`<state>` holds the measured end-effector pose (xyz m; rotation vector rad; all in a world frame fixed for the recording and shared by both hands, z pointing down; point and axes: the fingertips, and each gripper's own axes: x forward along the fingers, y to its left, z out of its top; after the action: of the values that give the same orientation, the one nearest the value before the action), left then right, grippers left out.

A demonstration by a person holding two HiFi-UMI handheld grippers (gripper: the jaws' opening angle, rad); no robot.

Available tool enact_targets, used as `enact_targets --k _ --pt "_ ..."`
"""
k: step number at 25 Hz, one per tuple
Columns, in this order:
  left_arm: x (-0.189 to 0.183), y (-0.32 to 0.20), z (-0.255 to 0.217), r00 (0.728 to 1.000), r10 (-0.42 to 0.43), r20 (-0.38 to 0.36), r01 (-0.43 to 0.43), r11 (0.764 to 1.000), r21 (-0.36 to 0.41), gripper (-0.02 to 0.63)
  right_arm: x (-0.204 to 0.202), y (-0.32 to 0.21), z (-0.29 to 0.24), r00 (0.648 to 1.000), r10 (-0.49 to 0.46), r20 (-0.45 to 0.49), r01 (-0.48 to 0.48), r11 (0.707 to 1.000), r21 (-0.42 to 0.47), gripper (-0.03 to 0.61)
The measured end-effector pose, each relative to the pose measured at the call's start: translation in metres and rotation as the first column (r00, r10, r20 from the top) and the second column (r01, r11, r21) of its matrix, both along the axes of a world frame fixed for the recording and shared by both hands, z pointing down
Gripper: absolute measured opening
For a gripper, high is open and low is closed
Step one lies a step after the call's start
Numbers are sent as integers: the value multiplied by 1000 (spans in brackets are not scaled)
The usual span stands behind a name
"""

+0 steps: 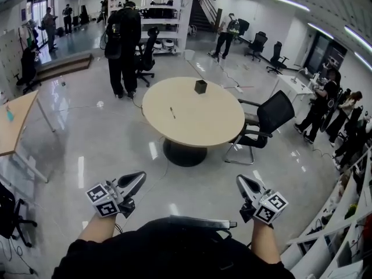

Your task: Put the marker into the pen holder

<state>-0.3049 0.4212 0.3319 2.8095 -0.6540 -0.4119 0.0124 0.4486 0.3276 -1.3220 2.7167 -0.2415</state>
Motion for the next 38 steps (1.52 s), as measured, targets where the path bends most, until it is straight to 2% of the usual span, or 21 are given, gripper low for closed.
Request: enact_targets --k 4,8,12,17,21,26,31,34,38 --pt "-32 -36 3 1000 8 16 -8 1000 3 -3 -40 -34 3 1000 -7 -10 7 1000 -20 3" --pt "-49 -66 13 1000 3 20 -2 1000 -10 -3 -58 -64 8 1000 -16 -25 15 999 -41 3" --pt "-49 -87 26 1000 -6 22 7 999 -37 -3 -56 -93 14 999 -21 -24 20 998 -54 3" --pt "-32 -111 31 998 -34 48 36 998 -47 -3 -37 -128 22 999 -52 -1 51 997 -58 3" --pt "4 -137 25 995 -75 68 76 997 -25 -3 -2 -165 26 996 -89 5 89 995 -41 3" --pt "70 -170 17 990 -127 60 129 991 -28 -3 63 -212 17 989 -144 -45 144 990 -5 3" --pt "145 -203 10 993 -113 20 114 992 -45 -3 133 -245 13 986 -162 -46 163 986 14 3" --pt "181 -222 12 993 -111 50 112 993 -34 -3 166 -262 18 986 -163 -45 163 987 6 3" --pt "208 -244 12 992 -97 77 100 994 -40 -3 195 -278 23 989 -147 -34 147 989 -9 3"
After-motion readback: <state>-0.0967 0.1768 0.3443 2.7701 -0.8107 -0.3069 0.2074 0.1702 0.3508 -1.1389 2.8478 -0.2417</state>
